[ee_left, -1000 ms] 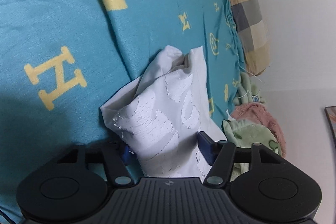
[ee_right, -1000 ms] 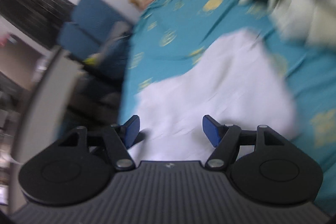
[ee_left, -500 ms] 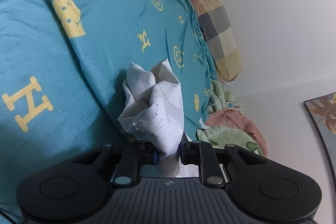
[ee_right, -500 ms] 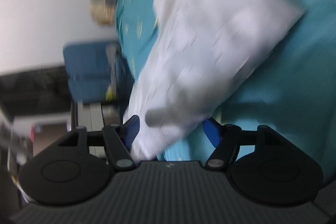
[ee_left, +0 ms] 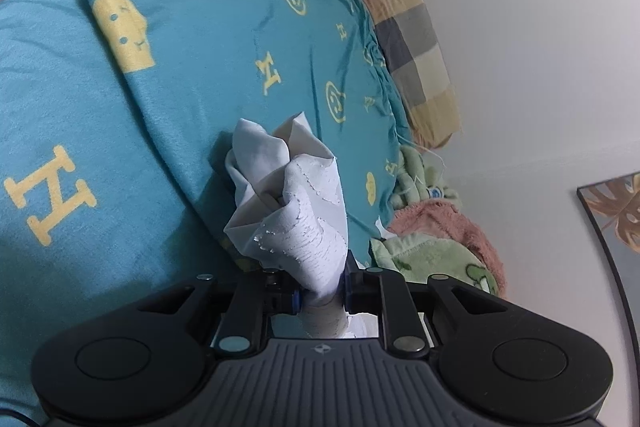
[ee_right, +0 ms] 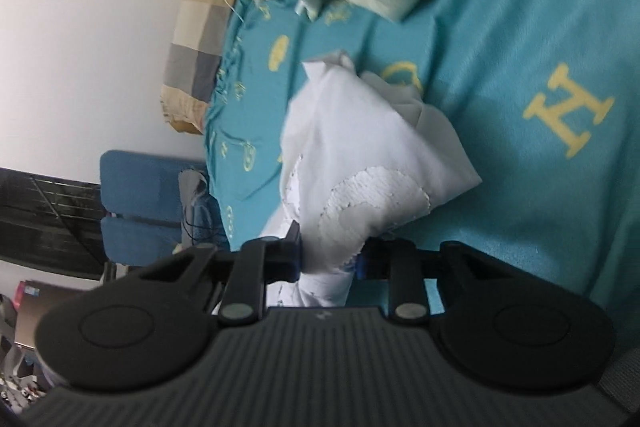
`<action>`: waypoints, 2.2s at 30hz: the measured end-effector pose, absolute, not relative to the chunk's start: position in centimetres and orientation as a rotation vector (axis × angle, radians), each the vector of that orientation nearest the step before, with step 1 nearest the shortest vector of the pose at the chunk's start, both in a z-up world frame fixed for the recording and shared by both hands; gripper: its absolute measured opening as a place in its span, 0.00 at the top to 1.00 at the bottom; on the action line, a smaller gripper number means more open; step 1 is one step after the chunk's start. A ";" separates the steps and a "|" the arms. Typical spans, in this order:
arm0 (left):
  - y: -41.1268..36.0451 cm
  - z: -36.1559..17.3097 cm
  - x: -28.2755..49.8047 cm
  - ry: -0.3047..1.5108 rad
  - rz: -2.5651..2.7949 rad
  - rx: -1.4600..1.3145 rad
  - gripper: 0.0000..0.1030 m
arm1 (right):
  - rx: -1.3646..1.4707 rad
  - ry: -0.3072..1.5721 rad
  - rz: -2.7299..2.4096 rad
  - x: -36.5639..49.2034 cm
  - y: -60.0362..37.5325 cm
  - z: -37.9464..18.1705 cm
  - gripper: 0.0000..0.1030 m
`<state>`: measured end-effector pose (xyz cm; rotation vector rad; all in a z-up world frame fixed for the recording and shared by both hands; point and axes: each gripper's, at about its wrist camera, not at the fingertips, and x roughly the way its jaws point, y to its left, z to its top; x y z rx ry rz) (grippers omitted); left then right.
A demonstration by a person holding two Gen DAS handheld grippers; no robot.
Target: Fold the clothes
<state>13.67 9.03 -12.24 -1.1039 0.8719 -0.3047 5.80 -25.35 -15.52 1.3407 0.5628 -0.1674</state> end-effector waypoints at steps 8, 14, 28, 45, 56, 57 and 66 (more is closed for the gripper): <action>3.0 -3.8 14.3 0.905 -0.409 -1.026 0.82 | 1.316 0.412 -0.146 4.6 -30.5 -7.5 0.75; -7.4 4.1 18.5 0.876 -0.546 -0.971 0.82 | 1.235 0.296 -0.148 5.5 -40.7 1.3 0.75; -31.6 8.6 27.7 0.757 -0.866 -0.912 0.81 | 0.802 0.039 -0.262 8.6 -58.6 12.6 0.75; -29.1 -7.1 21.4 1.024 -0.868 -0.523 0.77 | 0.836 0.518 -0.345 3.8 -56.2 -2.5 0.74; -28.8 3.4 16.1 0.830 -0.790 -0.097 0.02 | 0.726 0.474 -0.363 -0.9 -53.4 3.6 0.28; -28.3 4.8 15.1 0.796 -0.788 -0.069 0.01 | 0.707 0.462 -0.362 -1.7 -52.9 4.4 0.20; -23.3 14.0 5.3 0.578 -0.783 0.033 0.00 | 0.539 0.370 -0.346 -8.1 -46.8 11.8 0.19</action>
